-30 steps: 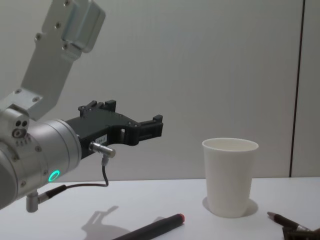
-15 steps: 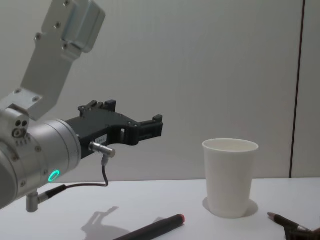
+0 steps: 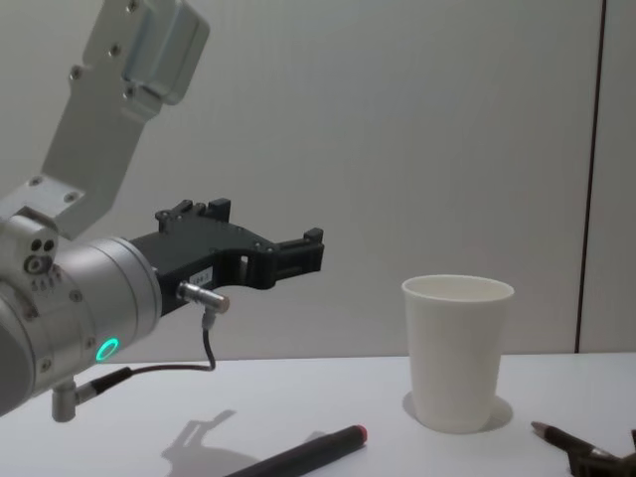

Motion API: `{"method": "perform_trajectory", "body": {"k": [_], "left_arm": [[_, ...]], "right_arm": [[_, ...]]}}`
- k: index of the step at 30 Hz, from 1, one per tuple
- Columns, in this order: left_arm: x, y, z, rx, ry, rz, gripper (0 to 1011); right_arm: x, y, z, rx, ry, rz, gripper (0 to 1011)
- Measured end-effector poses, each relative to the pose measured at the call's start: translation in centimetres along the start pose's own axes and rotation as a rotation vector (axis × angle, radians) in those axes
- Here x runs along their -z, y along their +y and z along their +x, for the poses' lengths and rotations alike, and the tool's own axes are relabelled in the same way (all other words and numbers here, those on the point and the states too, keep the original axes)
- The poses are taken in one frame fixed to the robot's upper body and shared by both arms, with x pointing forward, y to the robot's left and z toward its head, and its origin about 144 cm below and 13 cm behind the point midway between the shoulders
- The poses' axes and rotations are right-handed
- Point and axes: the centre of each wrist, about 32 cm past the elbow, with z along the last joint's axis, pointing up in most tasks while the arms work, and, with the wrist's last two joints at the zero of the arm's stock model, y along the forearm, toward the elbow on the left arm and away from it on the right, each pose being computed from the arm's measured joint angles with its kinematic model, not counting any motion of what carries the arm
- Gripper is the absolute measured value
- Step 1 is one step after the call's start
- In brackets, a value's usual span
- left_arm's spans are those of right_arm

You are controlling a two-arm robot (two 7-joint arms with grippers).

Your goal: Place the pen into the pen holder.

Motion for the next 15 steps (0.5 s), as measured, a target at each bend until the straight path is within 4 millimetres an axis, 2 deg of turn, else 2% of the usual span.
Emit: {"method": "perform_trajectory", "body": {"k": [4, 6, 7, 10, 13, 15], "left_arm": [[0.00, 0.00, 0.00, 0.000, 0.000, 0.000, 1001], [0.00, 0.00, 0.00, 0.000, 0.000, 0.000, 1001], [0.00, 0.00, 0.00, 0.000, 0.000, 0.000, 1001], [0.00, 0.00, 0.00, 0.000, 0.000, 0.000, 1001], [0.00, 0.00, 0.00, 0.000, 0.000, 0.000, 1001], [0.00, 0.00, 0.00, 0.000, 0.000, 0.000, 1001]], "right_arm": [[0.00, 0.03, -0.01, -0.006, -0.001, 0.007, 633], [-0.01, 0.04, -0.01, -0.007, -0.001, 0.008, 564], [-0.01, 0.05, -0.02, -0.009, -0.001, 0.010, 499], [-0.01, 0.07, -0.02, -0.011, -0.001, 0.012, 437], [-0.01, 0.08, -0.03, -0.012, -0.002, 0.015, 294], [-0.02, 0.08, -0.04, -0.014, -0.002, 0.017, 254]]}}
